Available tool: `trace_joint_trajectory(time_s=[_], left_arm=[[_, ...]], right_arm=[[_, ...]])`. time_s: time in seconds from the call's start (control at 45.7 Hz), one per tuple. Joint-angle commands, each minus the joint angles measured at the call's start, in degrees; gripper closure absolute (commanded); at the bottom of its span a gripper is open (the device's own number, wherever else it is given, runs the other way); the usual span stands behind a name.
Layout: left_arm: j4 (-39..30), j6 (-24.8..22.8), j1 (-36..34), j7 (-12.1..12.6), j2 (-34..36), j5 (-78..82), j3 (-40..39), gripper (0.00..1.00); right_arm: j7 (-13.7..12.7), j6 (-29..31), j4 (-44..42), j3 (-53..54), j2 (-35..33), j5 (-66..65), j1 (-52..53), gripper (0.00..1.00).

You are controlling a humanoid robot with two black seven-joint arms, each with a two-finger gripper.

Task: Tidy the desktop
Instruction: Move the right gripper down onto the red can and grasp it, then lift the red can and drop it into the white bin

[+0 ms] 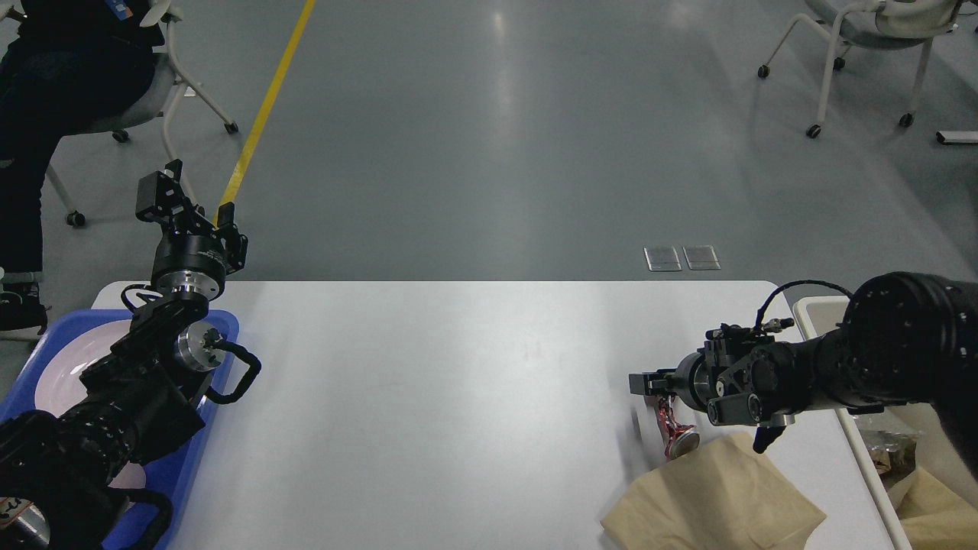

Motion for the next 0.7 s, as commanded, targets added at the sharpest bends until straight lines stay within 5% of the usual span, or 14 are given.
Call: trace_joint_trajectory(time_s=[0.0,0.219,0.35,0.679], left_arm=[[0.00,0.00,-0.03,0.00,0.00,0.05,0.00,0.04],[0.00,0.00,-0.03,0.00,0.00,0.05,0.00,0.04],[0.00,0.00,0.06,0.00,0.00,0.05,0.00,0.04],[0.00,0.00,0.06,0.00,0.00,0.05,0.00,0.04]], right_arm=[[0.04,-0.57,-1.37,0.00,0.13,-0.17,-2.35,0.01],[-0.05,-0.75,-1.90,0.17,0.13,-1.31,-3.84,0.02],[-0.05,-0.75,-3.57,0.17,0.56,-1.40,-4.55,0.12],[-0.05,-0.48,-3.66,-0.26,0.74,-1.40,-5.95,0.65]])
